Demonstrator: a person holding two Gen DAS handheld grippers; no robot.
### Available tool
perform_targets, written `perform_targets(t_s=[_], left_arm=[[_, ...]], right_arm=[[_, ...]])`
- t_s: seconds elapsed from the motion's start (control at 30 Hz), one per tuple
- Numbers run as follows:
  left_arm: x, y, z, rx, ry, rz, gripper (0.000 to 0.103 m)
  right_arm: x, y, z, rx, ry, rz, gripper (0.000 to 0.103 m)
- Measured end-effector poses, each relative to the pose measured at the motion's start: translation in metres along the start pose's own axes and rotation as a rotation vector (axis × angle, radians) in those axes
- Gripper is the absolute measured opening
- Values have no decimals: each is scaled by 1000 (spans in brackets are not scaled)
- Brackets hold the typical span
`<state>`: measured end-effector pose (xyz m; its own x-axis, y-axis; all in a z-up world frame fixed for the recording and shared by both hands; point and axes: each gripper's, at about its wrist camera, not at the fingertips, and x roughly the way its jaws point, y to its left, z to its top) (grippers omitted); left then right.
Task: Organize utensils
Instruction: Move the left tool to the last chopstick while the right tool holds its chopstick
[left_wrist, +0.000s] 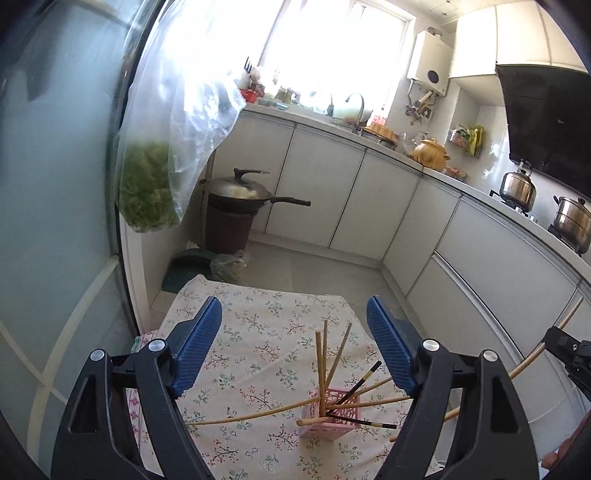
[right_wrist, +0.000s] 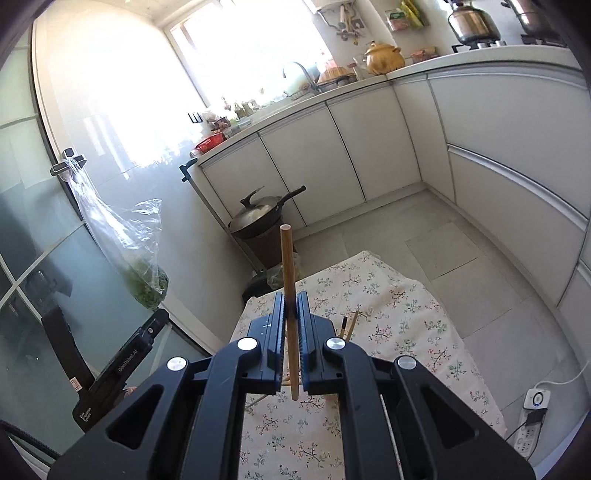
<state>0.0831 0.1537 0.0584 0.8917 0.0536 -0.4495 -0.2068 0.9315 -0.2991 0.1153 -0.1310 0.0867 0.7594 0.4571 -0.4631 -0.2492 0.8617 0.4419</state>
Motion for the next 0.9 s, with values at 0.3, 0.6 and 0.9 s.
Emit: perform_targets(t_s=[0.3,0.6,0.9], left_arm=[[103,133,-97,-817,500,-108,83],[161,170,-188,-1146,615,28,82],[178,164,-187,-973,550,371,84]], right_arm=[[14,3,4,3,4,-2,7],[16,-22,-11,55,47,32,7],[12,-41,-16,63,61,35,7]])
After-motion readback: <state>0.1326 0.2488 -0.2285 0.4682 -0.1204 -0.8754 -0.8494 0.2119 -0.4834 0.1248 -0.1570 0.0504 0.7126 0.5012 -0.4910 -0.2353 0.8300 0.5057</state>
